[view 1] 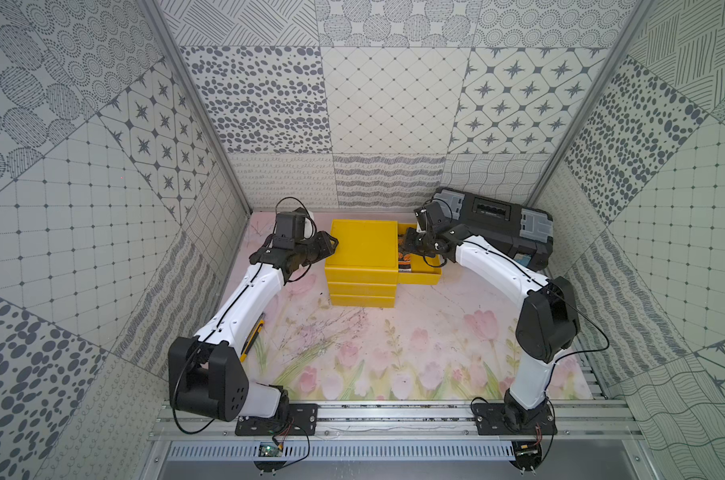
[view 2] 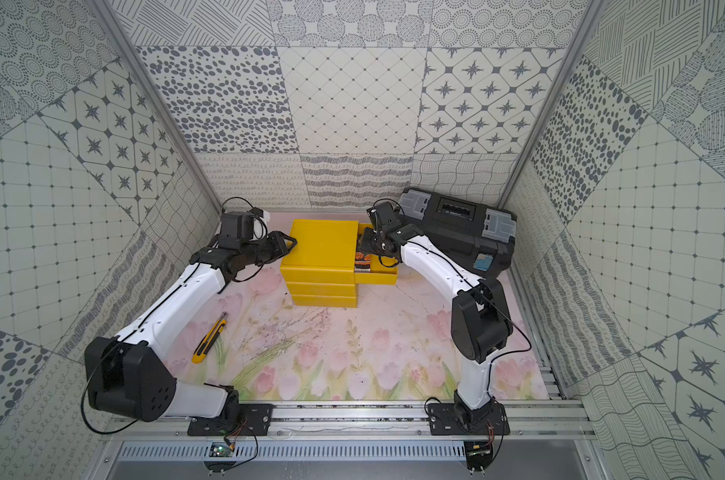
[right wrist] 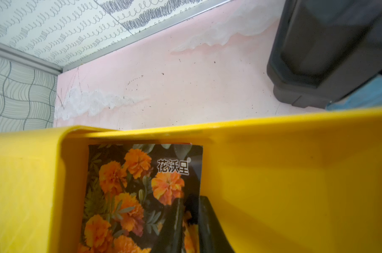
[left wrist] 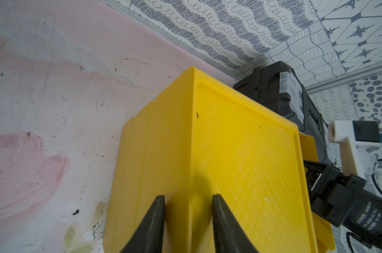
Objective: Take the seed bags out of the drawer
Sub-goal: Pick up the seed packet from the drawer.
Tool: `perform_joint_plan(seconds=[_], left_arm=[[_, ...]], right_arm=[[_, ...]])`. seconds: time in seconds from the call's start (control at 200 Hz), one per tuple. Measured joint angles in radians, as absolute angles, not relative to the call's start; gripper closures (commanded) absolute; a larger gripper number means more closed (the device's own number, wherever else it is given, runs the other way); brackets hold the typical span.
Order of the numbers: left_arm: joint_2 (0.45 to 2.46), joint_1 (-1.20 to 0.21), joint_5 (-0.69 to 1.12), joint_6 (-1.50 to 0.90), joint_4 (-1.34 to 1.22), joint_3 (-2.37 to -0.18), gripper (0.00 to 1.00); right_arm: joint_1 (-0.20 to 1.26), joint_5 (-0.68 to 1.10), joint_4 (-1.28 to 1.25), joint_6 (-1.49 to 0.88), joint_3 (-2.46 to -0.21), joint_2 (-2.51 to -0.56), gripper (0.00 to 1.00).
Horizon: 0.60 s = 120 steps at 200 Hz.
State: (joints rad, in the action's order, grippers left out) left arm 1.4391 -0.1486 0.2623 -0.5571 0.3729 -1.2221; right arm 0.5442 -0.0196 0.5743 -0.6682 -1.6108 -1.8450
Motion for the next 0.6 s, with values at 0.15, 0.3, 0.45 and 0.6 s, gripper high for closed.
perform_joint_plan(seconds=[0.15, 0.3, 0.45, 0.6], left_arm=[[1.438, -0.149, 0.263, -0.558, 0.367, -1.218, 0.63], [1.437, -0.149, 0.265, -0.558, 0.360, -1.213, 0.63], [1.432, -0.149, 0.265, -0.558, 0.351, -1.205, 0.63], [1.427, -0.149, 0.262, -0.558, 0.345, -1.199, 0.63]], right_arm=[[0.544, -0.006, 0.549, -0.678, -1.605, -1.842, 1.00], [0.544, -0.004, 0.535, -0.677, -1.585, -1.815, 1.00], [0.543, -0.003, 0.527, -0.672, -1.584, -1.765, 1.00], [0.530, 0.007, 0.523, -0.659, -1.583, -1.697, 1.00]])
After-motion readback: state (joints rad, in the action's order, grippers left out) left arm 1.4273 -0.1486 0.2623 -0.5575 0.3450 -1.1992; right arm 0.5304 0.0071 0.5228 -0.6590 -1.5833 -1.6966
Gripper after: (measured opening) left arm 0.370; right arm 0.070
